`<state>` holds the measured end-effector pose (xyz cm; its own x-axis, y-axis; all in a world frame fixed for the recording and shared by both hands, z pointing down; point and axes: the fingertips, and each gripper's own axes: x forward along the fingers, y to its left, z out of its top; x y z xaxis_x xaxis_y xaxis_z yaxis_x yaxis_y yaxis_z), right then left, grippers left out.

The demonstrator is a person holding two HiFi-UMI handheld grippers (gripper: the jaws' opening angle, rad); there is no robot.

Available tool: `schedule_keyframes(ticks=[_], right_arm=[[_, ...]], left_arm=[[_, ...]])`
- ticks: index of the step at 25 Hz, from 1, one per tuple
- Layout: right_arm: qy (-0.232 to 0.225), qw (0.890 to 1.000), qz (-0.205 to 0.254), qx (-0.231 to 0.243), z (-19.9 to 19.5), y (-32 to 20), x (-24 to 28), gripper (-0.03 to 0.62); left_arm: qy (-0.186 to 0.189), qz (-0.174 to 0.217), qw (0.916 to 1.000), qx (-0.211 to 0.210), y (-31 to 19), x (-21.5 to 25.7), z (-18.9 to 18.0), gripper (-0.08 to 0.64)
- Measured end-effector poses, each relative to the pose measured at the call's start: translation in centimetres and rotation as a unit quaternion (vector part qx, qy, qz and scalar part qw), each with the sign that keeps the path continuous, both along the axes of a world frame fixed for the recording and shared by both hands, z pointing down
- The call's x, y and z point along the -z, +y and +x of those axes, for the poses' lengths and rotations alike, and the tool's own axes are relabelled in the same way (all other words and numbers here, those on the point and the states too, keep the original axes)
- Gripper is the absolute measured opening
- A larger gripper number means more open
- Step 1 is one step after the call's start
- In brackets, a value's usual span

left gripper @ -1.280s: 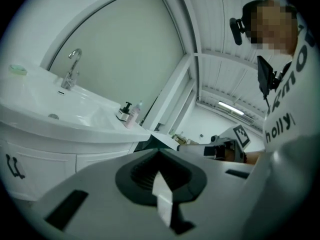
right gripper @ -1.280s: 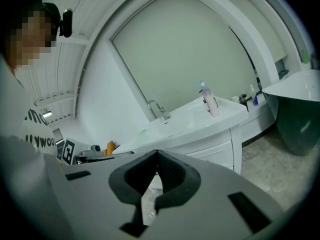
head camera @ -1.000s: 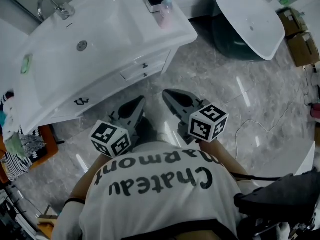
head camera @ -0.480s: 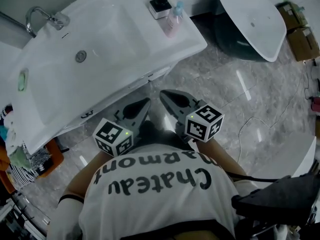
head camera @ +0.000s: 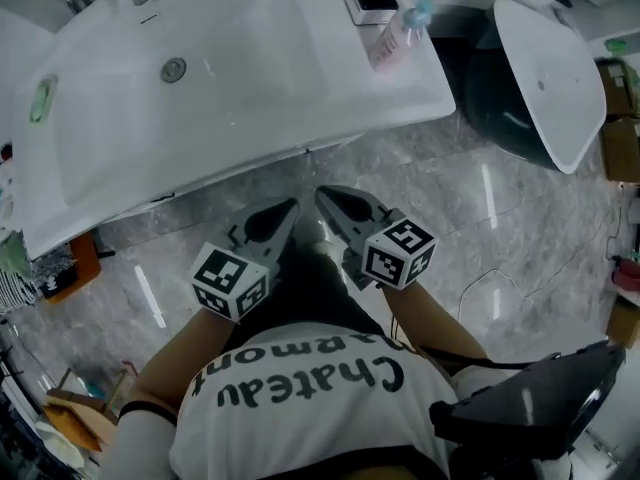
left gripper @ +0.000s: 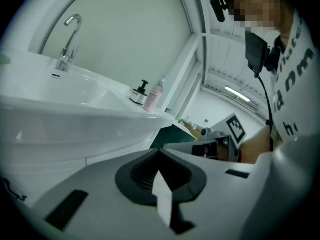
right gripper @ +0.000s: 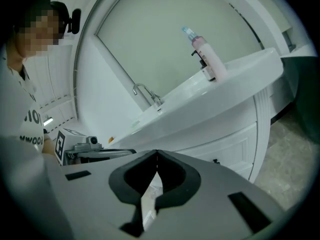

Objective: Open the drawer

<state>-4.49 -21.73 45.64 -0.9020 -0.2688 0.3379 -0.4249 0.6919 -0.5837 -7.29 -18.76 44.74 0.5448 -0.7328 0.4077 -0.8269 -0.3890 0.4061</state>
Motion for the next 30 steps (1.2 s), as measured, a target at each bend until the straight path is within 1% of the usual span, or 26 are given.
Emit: schedule_keyframes(ticks=[3, 6, 8, 11, 15, 20, 21, 22, 23, 25, 27, 30], right_arm=[[0.011, 1.0, 0.007, 0.024, 0.1, -0.5, -2.9, 0.011], [0.018, 0.999, 0.008, 0.044, 0.1, -0.7, -5.9, 0.011], [0.022, 0.999, 0.009, 0.047, 0.1, -1.1, -7.7, 0.011], [0.026, 0.999, 0.007, 0.041, 0.2, -2.1, -10.2, 0.012], [0.045, 0.998, 0.011, 0.031, -0.2, -3.8, -12.9, 0.012], [0.069, 0.997, 0.018, 0.019, -0.9, -5.9, -15.2, 0.021], [0.075, 0.997, 0.016, 0.016, -1.0, -6.2, -15.8, 0.061], [0.081, 0.997, 0.013, 0.013, -1.1, -6.6, -16.4, 0.136], [0.088, 0.996, 0.011, 0.008, -1.2, -6.9, -17.0, 0.16], [0.106, 0.994, 0.012, -0.005, -1.2, -7.8, -18.1, 0.16], [0.127, 0.992, 0.015, -0.015, -1.2, -8.5, -19.2, 0.19], [0.155, 0.988, 0.017, -0.018, -1.7, -9.3, -20.7, 0.193]], left_arm=[[-0.007, 0.003, 0.9994, 0.033, 0.0, -1.9, 0.0, 0.008], [-0.017, 0.006, 0.9972, 0.073, 0.5, -3.4, -0.3, 0.008], [-0.02, 0.003, 0.9952, 0.096, 1.0, -4.5, -0.7, 0.008], [-0.017, -0.008, 0.9923, 0.122, 1.7, -5.9, -1.0, 0.008], [-0.02, -0.029, 0.9919, 0.122, 3.0, -7.7, -0.8, 0.008], [-0.011, -0.051, 0.991, 0.123, 4.5, -9.1, -0.6, 0.008], [-0.011, -0.054, 0.9913, 0.12, 4.7, -9.2, -0.6, 0.008], [-0.012, -0.056, 0.9914, 0.117, 4.9, -9.3, -0.7, 0.008], [-0.013, -0.059, 0.9914, 0.116, 5.2, -9.4, -0.7, 0.008], [-0.011, -0.063, 0.9908, 0.119, 5.5, -9.4, -1.0, 0.008], [-0.005, -0.066, 0.9897, 0.127, 5.7, -9.5, -1.4, 0.008], [0.002, -0.07, 0.9891, 0.13, 5.7, -9.7, -1.7, 0.008]])
